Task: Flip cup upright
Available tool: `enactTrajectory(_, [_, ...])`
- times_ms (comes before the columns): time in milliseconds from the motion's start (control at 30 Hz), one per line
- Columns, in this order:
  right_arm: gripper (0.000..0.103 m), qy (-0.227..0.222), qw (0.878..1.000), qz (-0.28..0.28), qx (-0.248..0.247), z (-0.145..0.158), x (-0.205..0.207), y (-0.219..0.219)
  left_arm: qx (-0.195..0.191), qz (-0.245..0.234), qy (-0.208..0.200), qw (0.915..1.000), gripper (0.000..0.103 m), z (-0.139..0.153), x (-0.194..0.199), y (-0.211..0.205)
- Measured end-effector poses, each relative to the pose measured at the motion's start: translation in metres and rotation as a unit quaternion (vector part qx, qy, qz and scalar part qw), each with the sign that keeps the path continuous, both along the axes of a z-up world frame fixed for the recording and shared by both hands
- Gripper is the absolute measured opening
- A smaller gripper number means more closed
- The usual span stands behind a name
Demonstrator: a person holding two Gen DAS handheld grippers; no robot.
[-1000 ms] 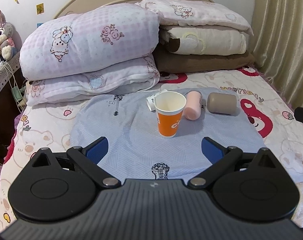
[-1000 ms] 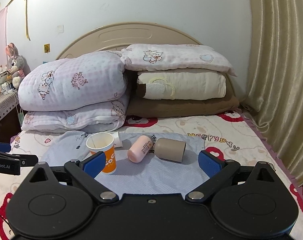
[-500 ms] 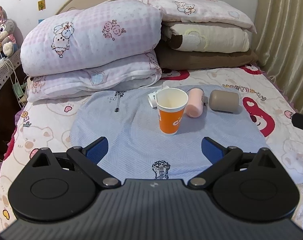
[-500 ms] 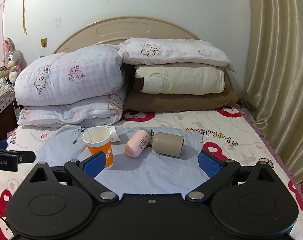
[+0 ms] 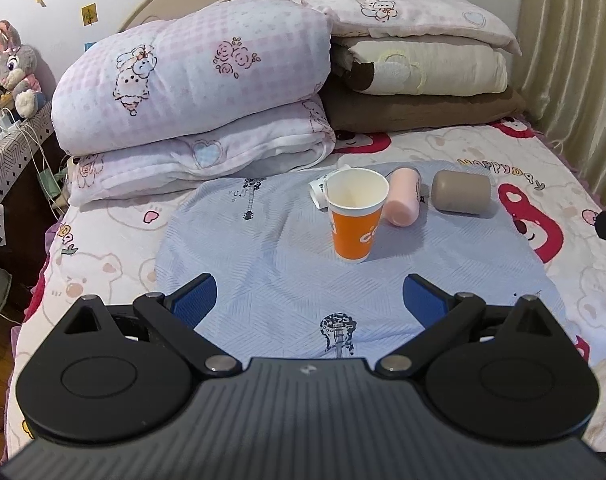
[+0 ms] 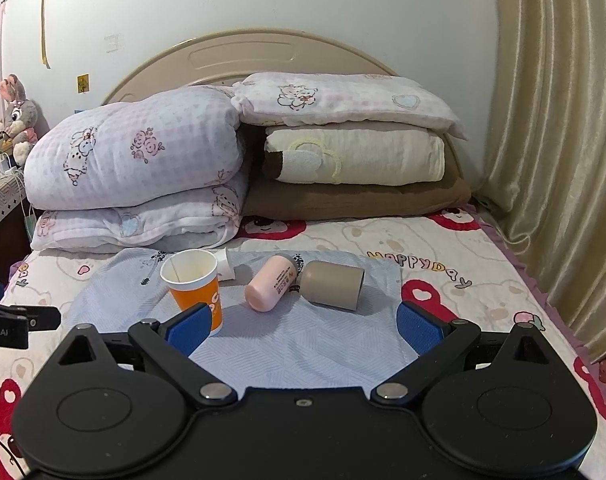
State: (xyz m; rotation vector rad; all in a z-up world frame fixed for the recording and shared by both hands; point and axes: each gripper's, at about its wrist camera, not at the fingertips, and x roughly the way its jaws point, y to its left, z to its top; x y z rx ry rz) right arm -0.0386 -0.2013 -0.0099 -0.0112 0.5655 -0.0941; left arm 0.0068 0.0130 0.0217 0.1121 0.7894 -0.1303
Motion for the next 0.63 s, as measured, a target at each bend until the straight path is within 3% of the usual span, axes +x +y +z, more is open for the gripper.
enactTrajectory(633, [0.101,-0.001,1.000,-0.003,0.002,-0.0014,-0.0011,-0.0029,0.000,-0.014,0.009,0.9999,0.102,-0.0006,-0.0027,-0.0043])
